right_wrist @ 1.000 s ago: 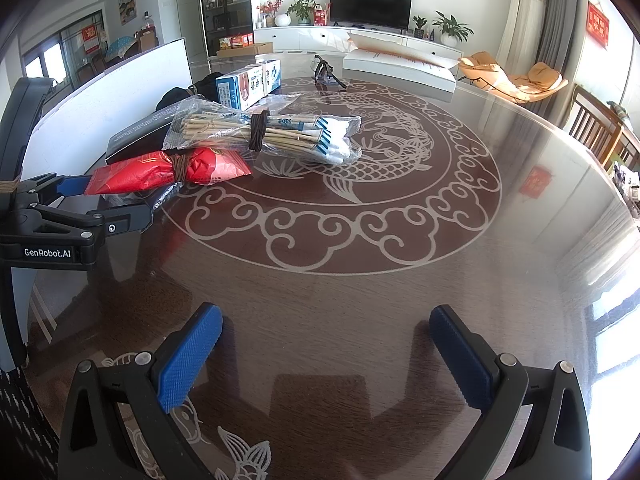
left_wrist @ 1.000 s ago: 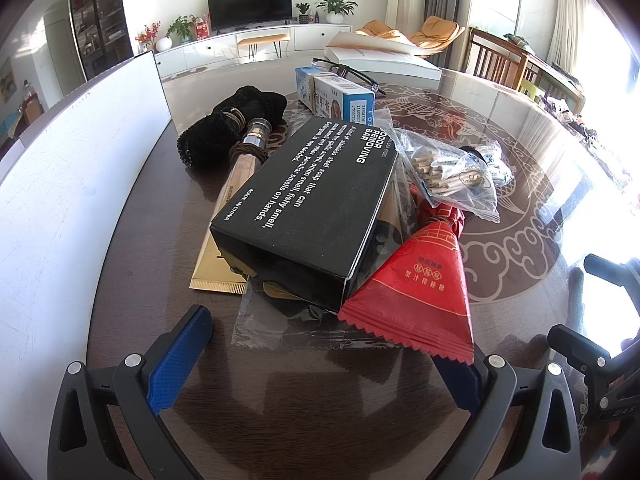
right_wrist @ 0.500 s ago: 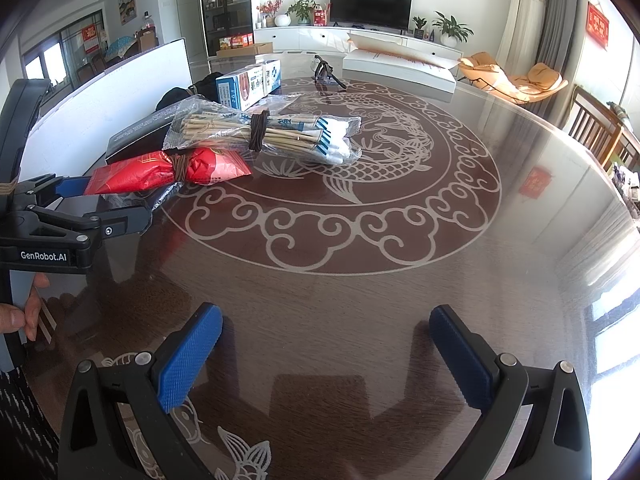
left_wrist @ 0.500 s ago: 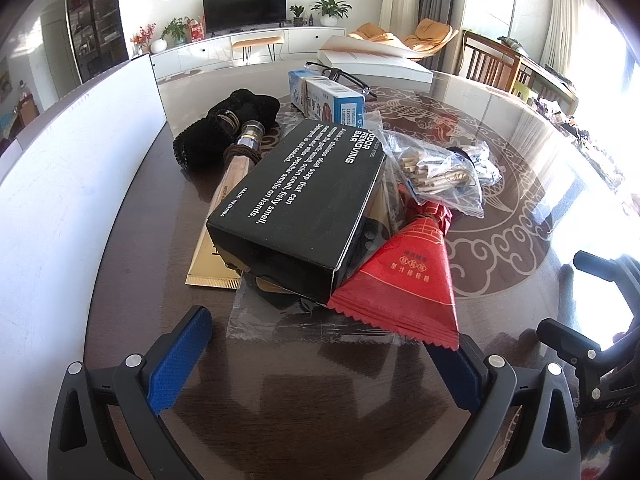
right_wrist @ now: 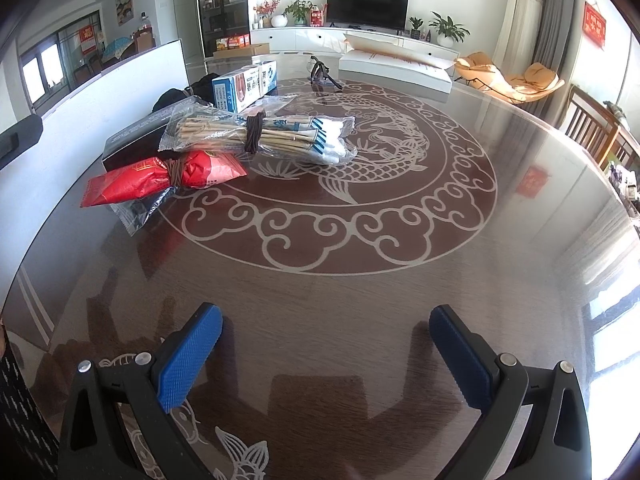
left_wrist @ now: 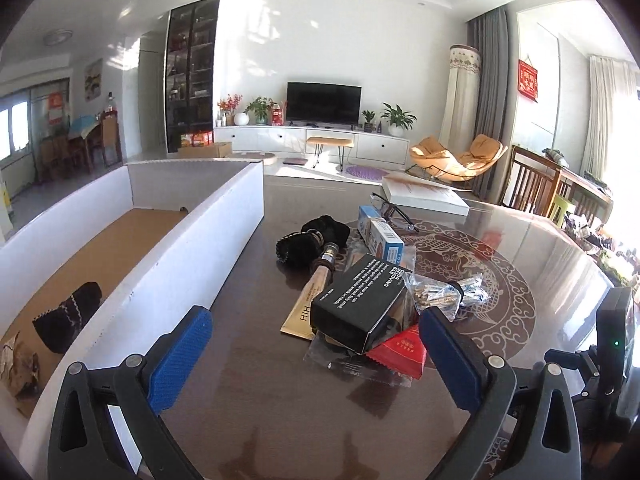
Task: Organize objects
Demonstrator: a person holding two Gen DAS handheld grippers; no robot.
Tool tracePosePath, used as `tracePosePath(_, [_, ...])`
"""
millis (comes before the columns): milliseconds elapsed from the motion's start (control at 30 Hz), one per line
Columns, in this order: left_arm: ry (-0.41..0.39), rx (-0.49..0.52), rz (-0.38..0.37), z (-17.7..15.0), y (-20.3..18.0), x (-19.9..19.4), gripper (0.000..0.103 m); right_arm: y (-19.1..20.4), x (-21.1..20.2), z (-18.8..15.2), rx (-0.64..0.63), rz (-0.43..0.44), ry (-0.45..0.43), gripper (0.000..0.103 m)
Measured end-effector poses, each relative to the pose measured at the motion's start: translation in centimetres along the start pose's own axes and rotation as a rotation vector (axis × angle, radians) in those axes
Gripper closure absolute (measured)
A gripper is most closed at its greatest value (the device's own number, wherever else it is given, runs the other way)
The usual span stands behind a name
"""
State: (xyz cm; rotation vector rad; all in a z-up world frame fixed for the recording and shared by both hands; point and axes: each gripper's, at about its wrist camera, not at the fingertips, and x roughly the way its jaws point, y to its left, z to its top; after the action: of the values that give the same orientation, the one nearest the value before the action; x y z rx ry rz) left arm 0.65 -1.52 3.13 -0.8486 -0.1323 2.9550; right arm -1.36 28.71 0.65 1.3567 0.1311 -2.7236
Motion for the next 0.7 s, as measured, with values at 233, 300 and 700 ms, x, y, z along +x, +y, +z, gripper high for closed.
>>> tracePosePath(233, [0.181, -0.191, -0.126, -0.9, 2.9, 2.4, 0.000, -0.1, 0.0, 0.0, 0.005, -0.006, -0.001, 0.000])
tracePosePath(300, [0.165, -0.190, -0.114, -1.1, 3.1, 1.8, 0.000, -0.2, 0.0, 0.0, 0.007, -0.008, -0.002, 0.000])
tracePosePath(700, [0.188, -0.184, -0.088, -2.3, 3.3, 1.1, 0.000, -0.4, -0.1, 0.0, 0.019, 0.015, -0.007, 0.000])
